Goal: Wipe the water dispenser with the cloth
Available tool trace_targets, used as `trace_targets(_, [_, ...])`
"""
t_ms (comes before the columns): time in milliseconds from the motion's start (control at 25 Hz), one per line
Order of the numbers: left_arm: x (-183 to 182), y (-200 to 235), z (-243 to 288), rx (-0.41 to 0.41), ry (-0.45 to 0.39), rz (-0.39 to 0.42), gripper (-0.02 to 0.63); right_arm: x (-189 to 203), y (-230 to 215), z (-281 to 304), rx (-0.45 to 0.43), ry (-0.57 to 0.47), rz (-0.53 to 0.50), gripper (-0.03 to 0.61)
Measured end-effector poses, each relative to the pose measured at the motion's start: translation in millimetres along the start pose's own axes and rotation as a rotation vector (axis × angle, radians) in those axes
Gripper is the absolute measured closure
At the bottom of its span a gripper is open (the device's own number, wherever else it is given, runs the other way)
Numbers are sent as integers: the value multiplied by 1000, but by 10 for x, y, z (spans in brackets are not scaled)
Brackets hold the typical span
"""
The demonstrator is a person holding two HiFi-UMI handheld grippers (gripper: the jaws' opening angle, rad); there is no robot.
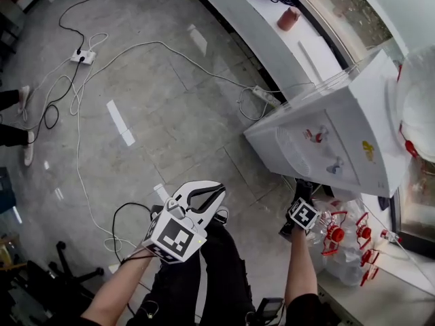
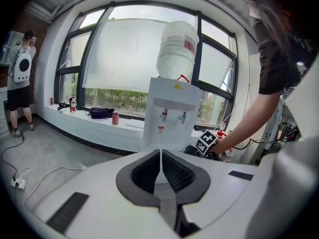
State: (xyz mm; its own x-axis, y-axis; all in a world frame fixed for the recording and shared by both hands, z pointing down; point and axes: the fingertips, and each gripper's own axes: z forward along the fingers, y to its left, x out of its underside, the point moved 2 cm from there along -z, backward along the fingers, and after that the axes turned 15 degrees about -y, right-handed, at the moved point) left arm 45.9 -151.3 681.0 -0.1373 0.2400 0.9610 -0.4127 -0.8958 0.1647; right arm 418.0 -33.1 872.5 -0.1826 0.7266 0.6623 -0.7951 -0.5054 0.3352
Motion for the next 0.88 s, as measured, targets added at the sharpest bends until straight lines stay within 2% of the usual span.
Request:
trace_targets(120, [-308,-69,-25,13,-9,0,594,-274,146,-330,-105,-48,1,469])
trace_targets(280, [-741,-154,-76,45,-17,17,594,-712,411,-873,-292,-126,11,471])
trace_targets(520, [-1349,-250,-162,86,-45,42,594,-1468,618,-1832,-484,-203,135,471])
trace_targets(680, [-1721,-319,-347,94,-71,39,594,-1843,639,-2538,-551,-250,208,469])
trace_targets(880, [-2046,-476,-724,108,-83,31,594,-2120,565,-3379,-576,-299,303,469])
